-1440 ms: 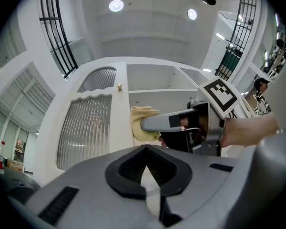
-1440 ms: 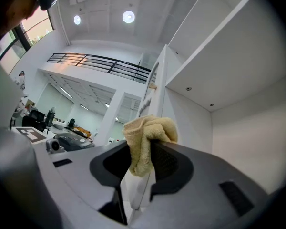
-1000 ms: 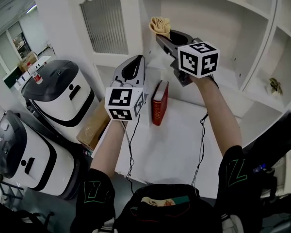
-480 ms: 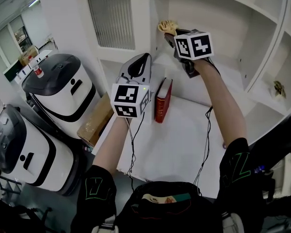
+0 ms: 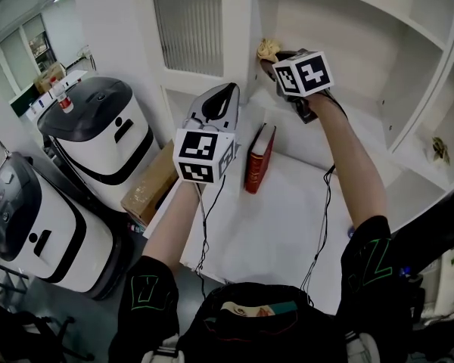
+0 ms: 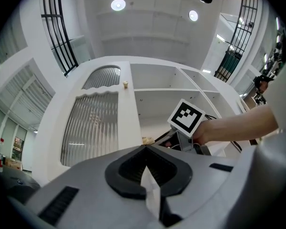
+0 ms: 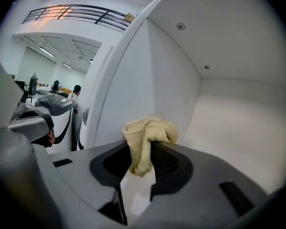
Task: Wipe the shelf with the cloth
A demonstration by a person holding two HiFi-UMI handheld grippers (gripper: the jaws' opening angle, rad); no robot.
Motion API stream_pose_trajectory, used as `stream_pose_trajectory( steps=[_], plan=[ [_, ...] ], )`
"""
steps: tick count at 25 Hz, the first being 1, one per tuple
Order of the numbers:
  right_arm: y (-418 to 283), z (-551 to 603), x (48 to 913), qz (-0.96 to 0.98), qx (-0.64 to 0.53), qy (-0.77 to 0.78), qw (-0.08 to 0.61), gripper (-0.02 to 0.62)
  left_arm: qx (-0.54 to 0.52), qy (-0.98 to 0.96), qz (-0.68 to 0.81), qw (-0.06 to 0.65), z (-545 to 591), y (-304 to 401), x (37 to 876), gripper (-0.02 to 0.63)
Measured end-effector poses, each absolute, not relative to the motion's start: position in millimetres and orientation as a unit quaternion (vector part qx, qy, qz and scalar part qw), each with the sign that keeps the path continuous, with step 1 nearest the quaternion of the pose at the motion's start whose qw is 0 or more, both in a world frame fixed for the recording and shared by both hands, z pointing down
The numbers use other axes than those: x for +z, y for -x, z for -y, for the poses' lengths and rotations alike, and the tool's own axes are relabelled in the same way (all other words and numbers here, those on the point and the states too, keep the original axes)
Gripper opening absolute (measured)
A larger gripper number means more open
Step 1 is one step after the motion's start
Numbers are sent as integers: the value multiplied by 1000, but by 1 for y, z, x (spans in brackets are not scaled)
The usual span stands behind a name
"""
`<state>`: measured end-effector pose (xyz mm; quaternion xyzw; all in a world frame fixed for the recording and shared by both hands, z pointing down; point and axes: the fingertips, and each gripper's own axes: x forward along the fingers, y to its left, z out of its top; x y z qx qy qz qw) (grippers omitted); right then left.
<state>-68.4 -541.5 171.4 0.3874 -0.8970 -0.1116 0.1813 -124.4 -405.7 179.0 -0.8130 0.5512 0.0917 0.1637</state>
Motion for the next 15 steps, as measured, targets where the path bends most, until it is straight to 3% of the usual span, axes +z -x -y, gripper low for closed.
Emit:
stream_pose_trajectory(
  steps=[15],
  plan=[
    [81, 485, 189, 919, -106, -328, 190, 118, 86, 825, -540, 143, 404, 111, 204, 0]
  ],
)
